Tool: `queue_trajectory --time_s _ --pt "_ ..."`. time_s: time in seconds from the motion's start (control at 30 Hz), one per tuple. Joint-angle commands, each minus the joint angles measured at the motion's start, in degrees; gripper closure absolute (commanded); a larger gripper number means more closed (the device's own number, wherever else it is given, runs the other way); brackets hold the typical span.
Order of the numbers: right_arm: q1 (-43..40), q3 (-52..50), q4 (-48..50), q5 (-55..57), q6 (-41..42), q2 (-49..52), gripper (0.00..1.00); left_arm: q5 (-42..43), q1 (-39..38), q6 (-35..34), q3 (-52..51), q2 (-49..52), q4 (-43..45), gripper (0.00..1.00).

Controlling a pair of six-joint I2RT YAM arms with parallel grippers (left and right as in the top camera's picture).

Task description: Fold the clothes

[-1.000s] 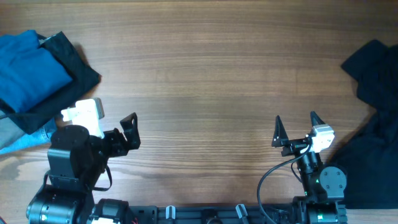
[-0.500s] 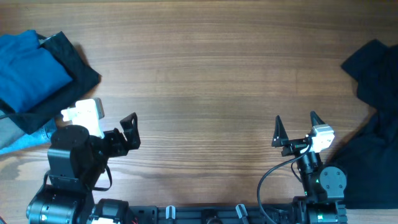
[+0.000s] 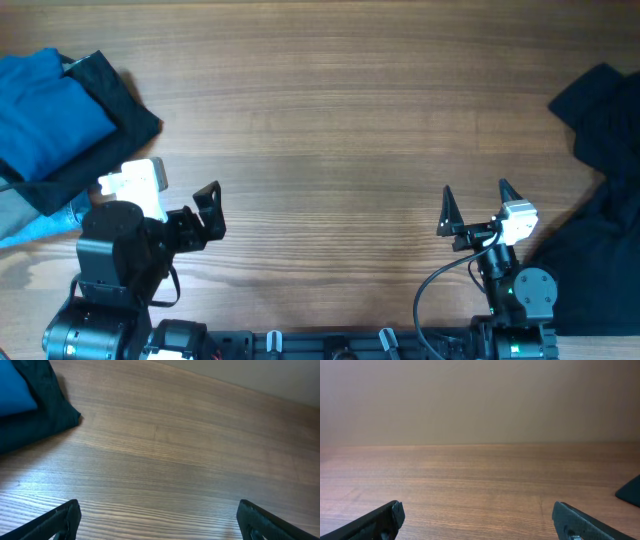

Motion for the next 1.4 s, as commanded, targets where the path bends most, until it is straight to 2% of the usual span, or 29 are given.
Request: queue_trajectory --time_s 0.0,0.07,0.17,0.33,0.53,0.67,0.83,1.07,1.17,1.37 --pt "0.2 -0.1 0.4 0.2 0.4 -0.8 0.00 -0.7 0.5 -0.5 -1.2 -1.2 -2.9 0.00" --pt "0.2 -0.1 0.4 0.2 0.4 -0.8 0.00 0.4 2.9 -0.5 -3.6 -2.6 -2.6 0.00" --pt "0.2 -0.1 0.4 0.2 0.4 -0.8 0.00 5.0 8.0 -0.5 -10.0 -6.2 2.8 0.00" --pt "0.2 -0.1 0.4 0.2 0.4 -0.8 0.00 11.3 13.2 -0.5 -24.9 -15.1 19.4 0.00" --pt "0.2 -0.1 0.4 0.2 0.4 -0.8 0.00 13.8 13.3 -0.5 -43.3 -26.7 42.4 0.00" --pt "0.2 -0.1 0.4 0.2 0.4 -0.8 0.00 13.4 13.3 -0.5 -48.7 -31.3 50.0 0.00" --pt "0.2 -0.1 0.4 0.2 0.4 -0.8 0.00 9.9 13.3 2.4 -51.4 -36.4 50.8 0.00" --pt "0.2 -0.1 0.4 0.2 0.4 -0.8 0.00 2.1 13.1 3.2 -53.0 -36.3 47.9 0.00" --pt "0.2 -0.1 0.4 0.2 0.4 -0.8 0.00 1.9 13.1 6.1 -53.0 -36.3 48.0 0.00" --pt "0.2 -0.1 0.4 0.2 0.4 -0.8 0.00 2.1 11.0 6.2 -53.0 -36.3 48.1 0.00"
